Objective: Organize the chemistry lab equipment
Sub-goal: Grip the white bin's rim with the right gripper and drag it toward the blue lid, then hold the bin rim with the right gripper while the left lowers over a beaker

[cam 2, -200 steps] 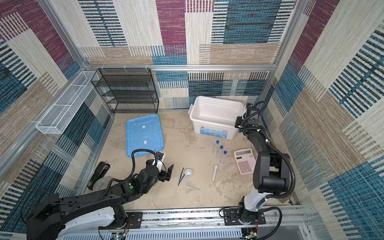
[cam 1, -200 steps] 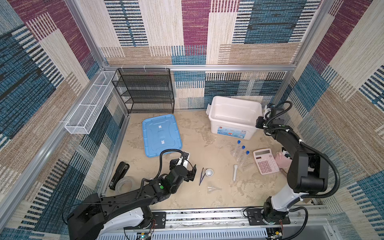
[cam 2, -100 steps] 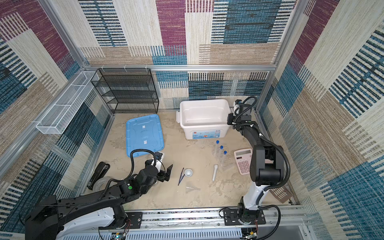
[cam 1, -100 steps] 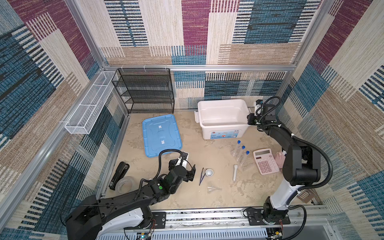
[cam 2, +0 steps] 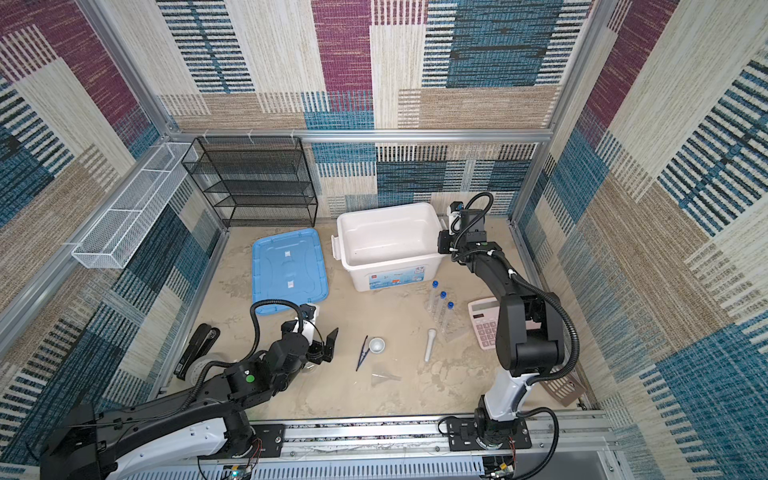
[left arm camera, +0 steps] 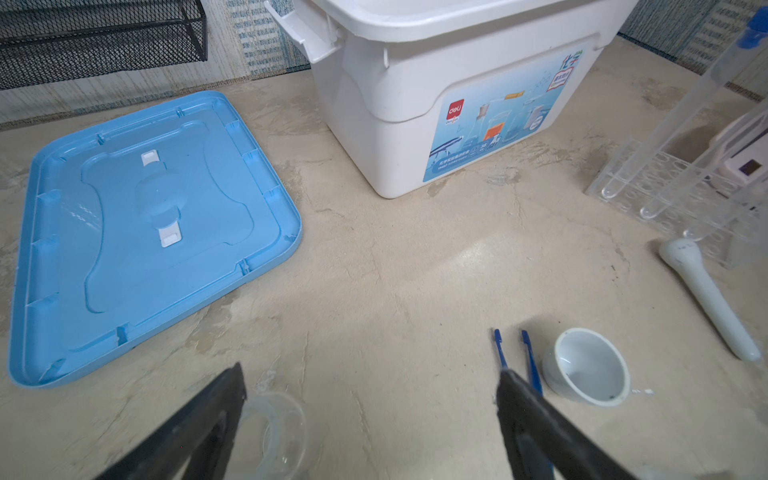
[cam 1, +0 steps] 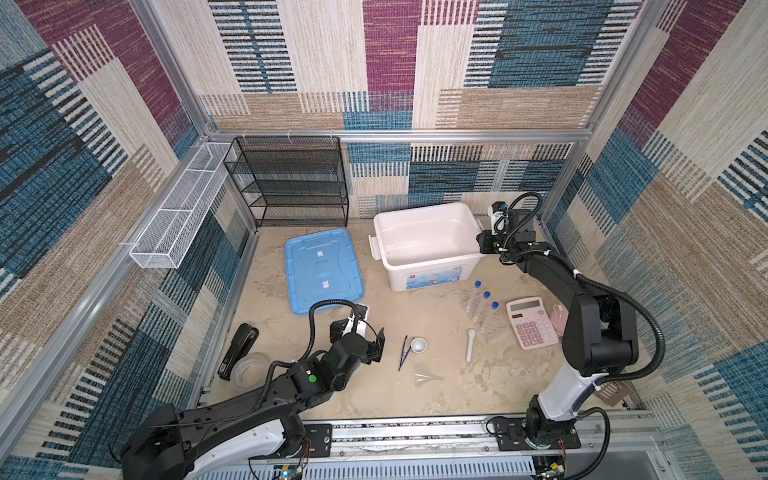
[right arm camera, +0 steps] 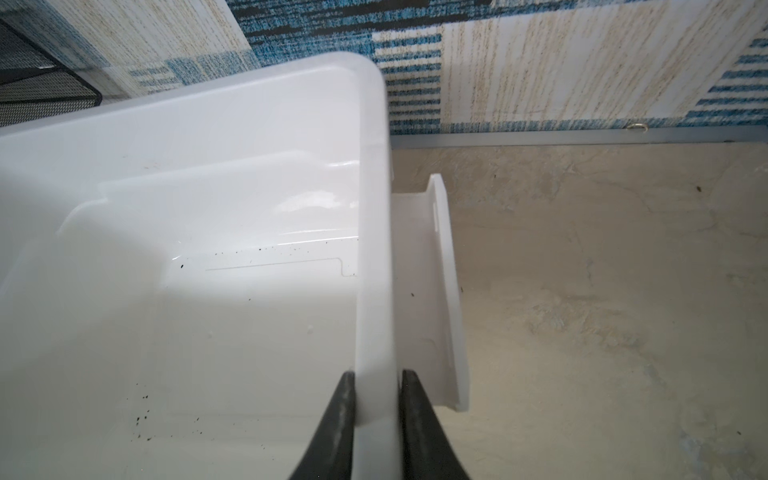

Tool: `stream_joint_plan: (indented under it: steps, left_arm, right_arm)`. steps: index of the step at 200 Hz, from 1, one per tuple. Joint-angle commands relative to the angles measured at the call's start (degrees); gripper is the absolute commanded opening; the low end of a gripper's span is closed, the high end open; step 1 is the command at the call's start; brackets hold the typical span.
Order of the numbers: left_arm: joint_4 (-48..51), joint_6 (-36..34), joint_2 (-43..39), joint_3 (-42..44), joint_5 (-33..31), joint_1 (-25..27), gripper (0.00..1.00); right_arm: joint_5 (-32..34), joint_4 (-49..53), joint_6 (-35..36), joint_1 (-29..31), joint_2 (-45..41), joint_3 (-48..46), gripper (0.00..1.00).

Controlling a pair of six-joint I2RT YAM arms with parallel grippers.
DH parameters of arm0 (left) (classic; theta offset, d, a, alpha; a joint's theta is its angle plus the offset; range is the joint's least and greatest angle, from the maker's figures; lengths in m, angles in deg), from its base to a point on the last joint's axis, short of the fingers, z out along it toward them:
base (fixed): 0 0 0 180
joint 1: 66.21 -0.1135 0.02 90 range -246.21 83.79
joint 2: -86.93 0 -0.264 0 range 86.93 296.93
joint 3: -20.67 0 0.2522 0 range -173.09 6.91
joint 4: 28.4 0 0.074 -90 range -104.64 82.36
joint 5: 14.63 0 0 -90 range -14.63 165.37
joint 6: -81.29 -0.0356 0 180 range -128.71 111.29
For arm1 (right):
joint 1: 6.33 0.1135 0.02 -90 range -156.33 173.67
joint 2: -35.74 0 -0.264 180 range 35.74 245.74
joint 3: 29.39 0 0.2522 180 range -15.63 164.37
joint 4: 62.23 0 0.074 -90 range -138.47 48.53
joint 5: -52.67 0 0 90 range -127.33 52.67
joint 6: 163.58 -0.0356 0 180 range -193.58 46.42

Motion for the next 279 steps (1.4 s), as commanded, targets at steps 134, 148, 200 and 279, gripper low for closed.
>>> stream_joint_plan:
  steps: [134, 148, 200, 279]
  left_arm:
    - [27.38, 16.74, -10.93, -4.82, -10.84, -1.38, 0.99]
    - [30.47, 18.25, -11.9, -5.79, -10.71, -1.41, 0.99]
    - [38.66, 22.02, -10.37, -8.19, -5.23, -1.45, 0.85]
    - [41.64, 27.45, -3.25, -9.37, 1.15, -1.47, 0.59]
  right_arm:
    - [-2.84, 1.11, -4.05, 3.69, -6.97, -5.18, 0.38]
    - [-2.54, 0.73, -4.4, 3.65, -8.01, -5.86, 0.4]
    - [-0.5, -4.35, -4.66, 3.59, -13.99, -10.9, 0.54]
    - [-1.29, -6.99, -4.83, 3.62, -14.52, -13.03, 0.75]
